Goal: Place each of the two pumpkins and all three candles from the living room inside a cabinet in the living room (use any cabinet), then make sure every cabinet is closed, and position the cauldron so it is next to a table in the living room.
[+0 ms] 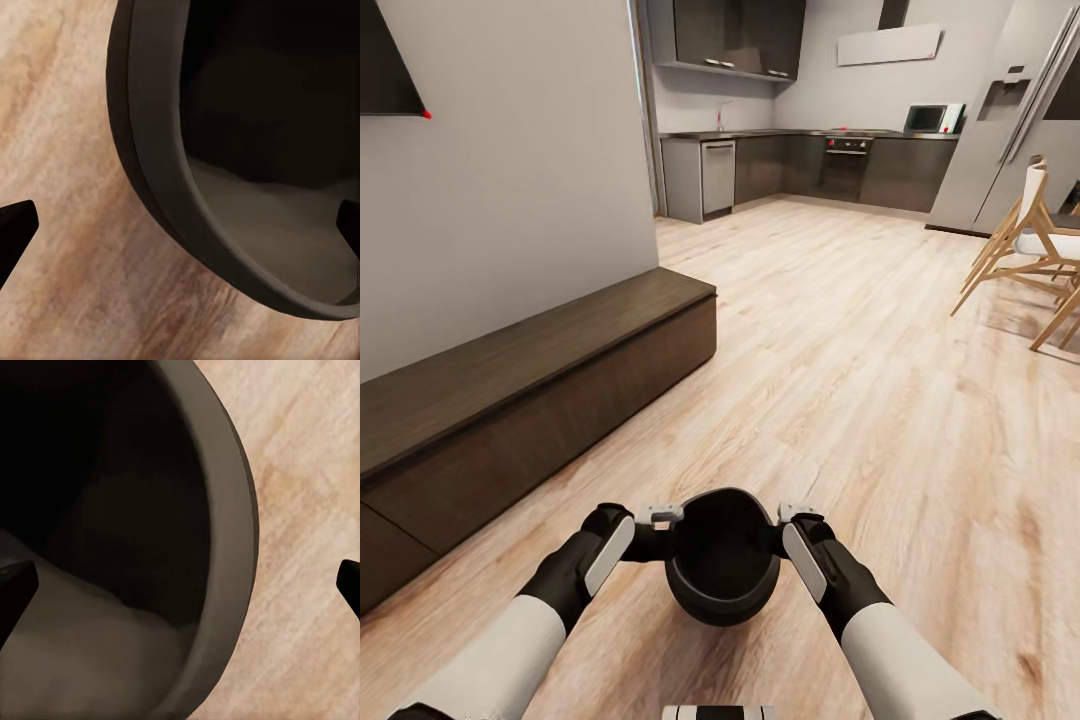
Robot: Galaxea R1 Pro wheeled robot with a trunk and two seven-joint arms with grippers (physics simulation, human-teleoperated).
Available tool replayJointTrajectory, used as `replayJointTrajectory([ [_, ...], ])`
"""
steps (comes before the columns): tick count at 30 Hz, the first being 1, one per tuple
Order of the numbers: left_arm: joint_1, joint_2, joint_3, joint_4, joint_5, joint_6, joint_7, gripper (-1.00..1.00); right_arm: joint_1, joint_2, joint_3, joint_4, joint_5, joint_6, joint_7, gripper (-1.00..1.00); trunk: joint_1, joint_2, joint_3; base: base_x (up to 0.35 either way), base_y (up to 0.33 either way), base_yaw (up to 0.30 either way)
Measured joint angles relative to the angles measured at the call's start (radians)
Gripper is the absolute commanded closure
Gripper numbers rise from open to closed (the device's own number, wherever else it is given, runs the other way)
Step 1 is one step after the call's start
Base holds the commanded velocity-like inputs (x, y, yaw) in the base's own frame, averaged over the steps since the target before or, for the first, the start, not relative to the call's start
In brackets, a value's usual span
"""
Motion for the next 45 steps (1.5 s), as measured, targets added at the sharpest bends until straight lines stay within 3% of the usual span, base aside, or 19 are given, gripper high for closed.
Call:
replayJointTrajectory([
  [15,-0.004,0.004,0.001,0.023,-0.003,-0.082,-0.018,-1.00,0.000,0.000,0.001,0.000,0.000,0.000,0.000,-1.00,0.000,0.000,0.000,0.000,0.000,0.000],
  [24,-0.004,0.005,0.000,0.025,-0.003,-0.117,-0.017,-1.00,0.000,0.000,0.001,0.001,0.001,0.000,0.000,-1.00,0.004,-0.002,-0.035,0.000,0.000,0.000],
  [28,-0.004,0.005,0.000,0.025,-0.004,-0.123,-0.017,-1.00,0.000,0.000,0.002,0.001,0.000,-0.001,0.000,-1.00,0.004,-0.002,-0.035,0.000,0.000,0.000],
  [36,-0.004,0.006,0.000,0.025,-0.005,-0.125,-0.018,-1.00,0.000,0.000,0.001,0.002,0.002,-0.001,0.000,-1.00,0.008,-0.004,-0.066,0.000,0.000,0.000],
  [41,-0.004,0.006,0.000,0.025,-0.004,-0.125,-0.019,-1.00,0.000,0.000,0.002,0.001,0.002,-0.002,0.000,-1.00,0.008,-0.004,-0.066,0.000,0.000,0.000],
  [45,-0.004,0.006,0.000,0.025,-0.004,-0.125,-0.020,-1.00,0.000,0.000,0.001,0.001,0.002,-0.002,0.000,-1.00,0.010,-0.005,-0.081,0.000,0.000,0.000],
])
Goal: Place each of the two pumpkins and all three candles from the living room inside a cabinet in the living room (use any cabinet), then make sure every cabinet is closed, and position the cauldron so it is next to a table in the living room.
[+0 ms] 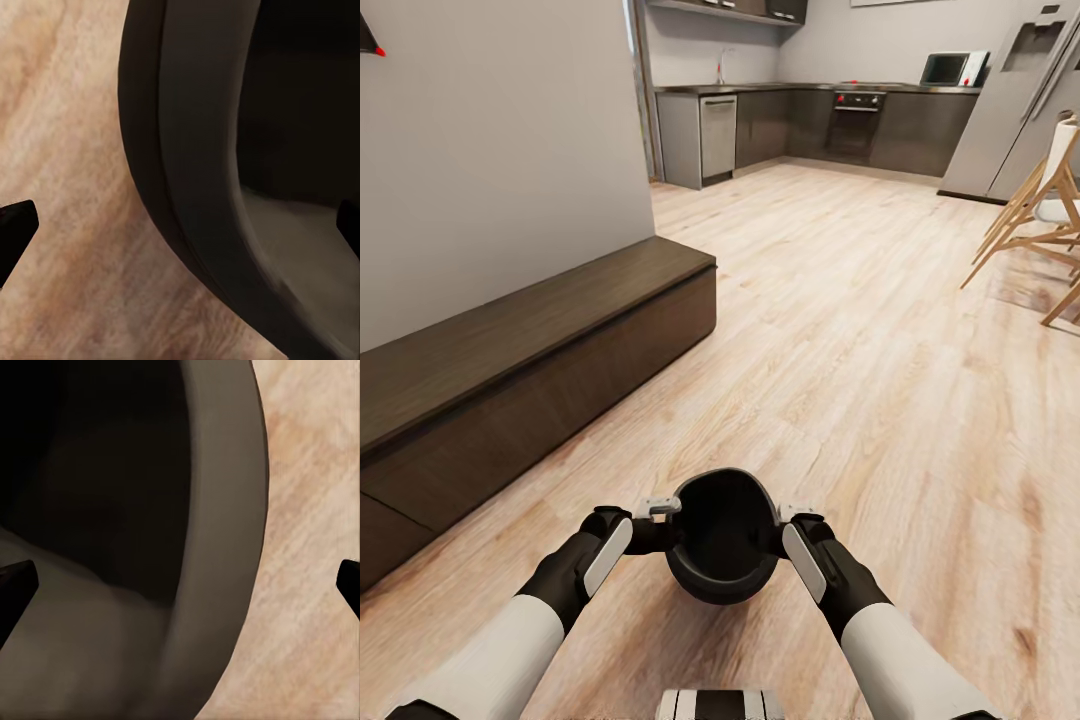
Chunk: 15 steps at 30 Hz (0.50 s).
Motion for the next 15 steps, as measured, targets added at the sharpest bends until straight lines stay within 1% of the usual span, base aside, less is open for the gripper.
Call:
replayJointTrajectory([
  [2,0.000,0.000,0.000,0.000,0.000,0.000,0.000,-1.00,0.000,0.000,0.000,0.000,0.000,0.000,0.000,-1.00,0.001,0.000,-0.008,0.000,0.000,0.000],
  [10,0.000,0.000,0.000,0.000,0.000,-0.009,0.000,-1.00,0.000,0.000,0.000,0.000,0.000,0.000,0.000,-1.00,0.001,-0.001,-0.008,0.000,0.000,0.000],
  [14,0.000,0.000,0.000,0.000,0.000,-0.012,-0.001,-1.00,0.000,0.000,0.000,-0.001,0.000,0.000,0.000,-1.00,0.003,-0.001,-0.023,0.000,0.000,0.000],
  [15,0.000,0.000,0.000,0.000,0.000,-0.012,-0.001,-1.00,0.000,0.000,0.000,-0.001,0.000,0.000,0.000,-1.00,0.003,-0.001,-0.023,0.000,0.000,0.000],
])
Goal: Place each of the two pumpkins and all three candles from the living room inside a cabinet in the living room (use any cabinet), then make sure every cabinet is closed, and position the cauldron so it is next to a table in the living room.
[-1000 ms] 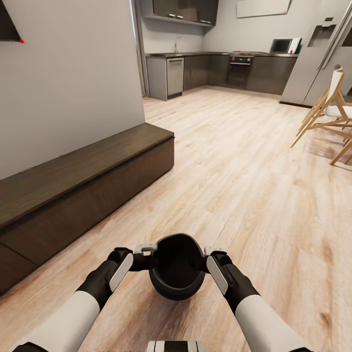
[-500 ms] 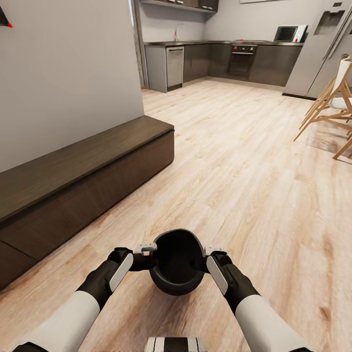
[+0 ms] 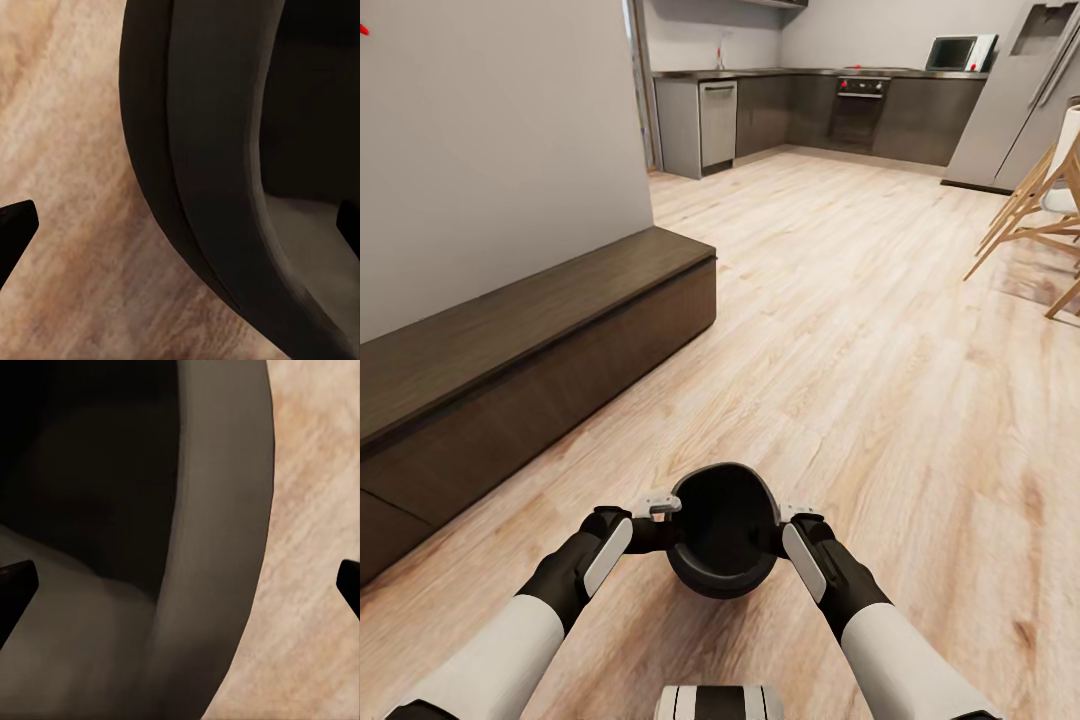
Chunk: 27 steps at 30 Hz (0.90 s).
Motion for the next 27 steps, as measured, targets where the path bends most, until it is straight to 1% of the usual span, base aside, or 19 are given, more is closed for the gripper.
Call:
replayJointTrajectory([
  [7,0.000,0.000,0.007,0.000,0.001,-0.001,0.000,-1.00,0.000,0.000,0.001,0.000,0.000,0.000,0.000,-1.00,0.000,0.000,0.000,0.000,0.000,0.000],
  [15,0.000,0.000,0.005,0.000,0.002,-0.001,0.000,-1.00,0.000,0.000,0.001,0.000,0.000,0.000,0.000,-1.00,0.000,0.000,0.000,0.000,0.000,0.000],
  [16,0.000,0.000,0.005,0.000,0.002,-0.001,0.000,-1.00,0.000,0.000,0.001,0.000,0.000,0.000,0.000,1.00,0.000,0.000,0.000,0.000,0.000,0.000],
  [18,0.000,0.000,0.003,0.000,0.001,-0.001,0.000,-1.00,0.000,0.000,0.001,0.000,0.000,0.000,0.000,1.00,0.000,0.000,0.000,0.000,0.000,0.000],
  [20,0.000,0.000,0.002,0.000,0.001,-0.001,0.000,-1.00,0.000,0.000,0.000,0.000,0.009,0.002,0.001,1.00,0.000,0.000,0.000,0.000,0.000,0.000],
  [27,0.000,0.000,0.000,0.000,0.000,-0.002,0.000,-1.00,0.000,0.000,0.000,0.000,0.009,0.002,0.001,1.00,0.000,0.000,0.000,0.000,0.000,0.000],
])
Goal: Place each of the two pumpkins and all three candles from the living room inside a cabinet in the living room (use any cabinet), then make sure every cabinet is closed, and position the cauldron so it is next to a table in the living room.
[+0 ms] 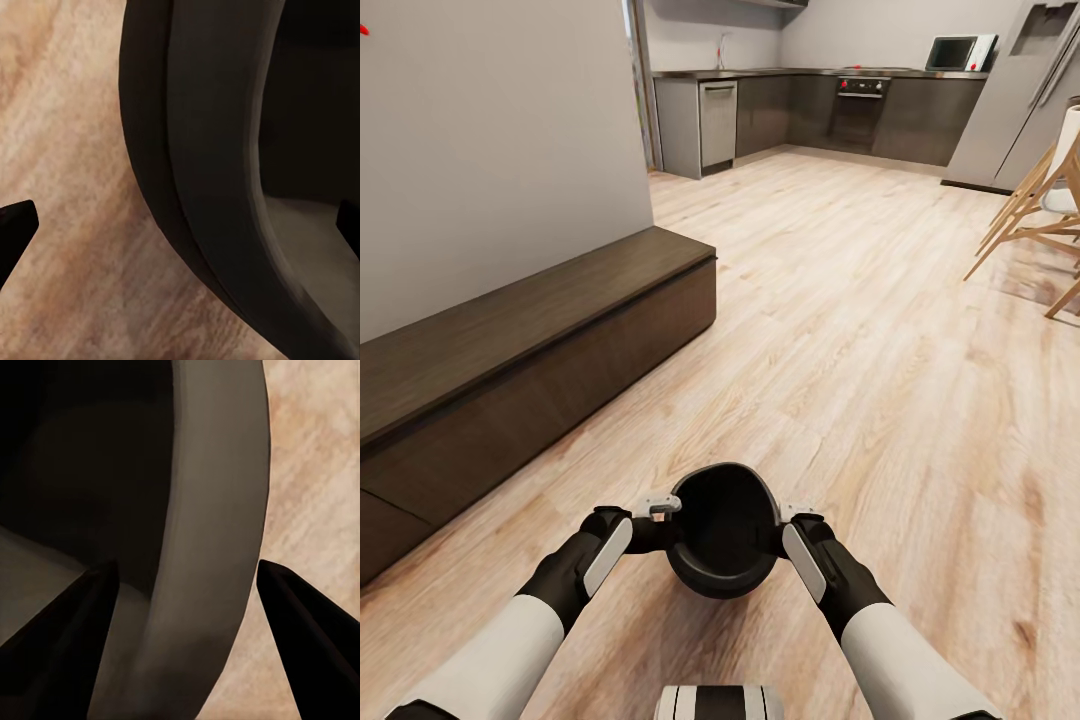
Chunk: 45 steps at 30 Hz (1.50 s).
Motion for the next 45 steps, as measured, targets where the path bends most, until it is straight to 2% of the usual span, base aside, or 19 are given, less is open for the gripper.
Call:
replayJointTrajectory([
  [45,0.000,-0.002,-0.001,0.000,-0.001,-0.008,0.008,-1.00,0.000,0.000,0.001,0.000,-0.002,0.000,-0.001,1.00,0.000,0.000,0.000,0.000,0.000,0.000],
])
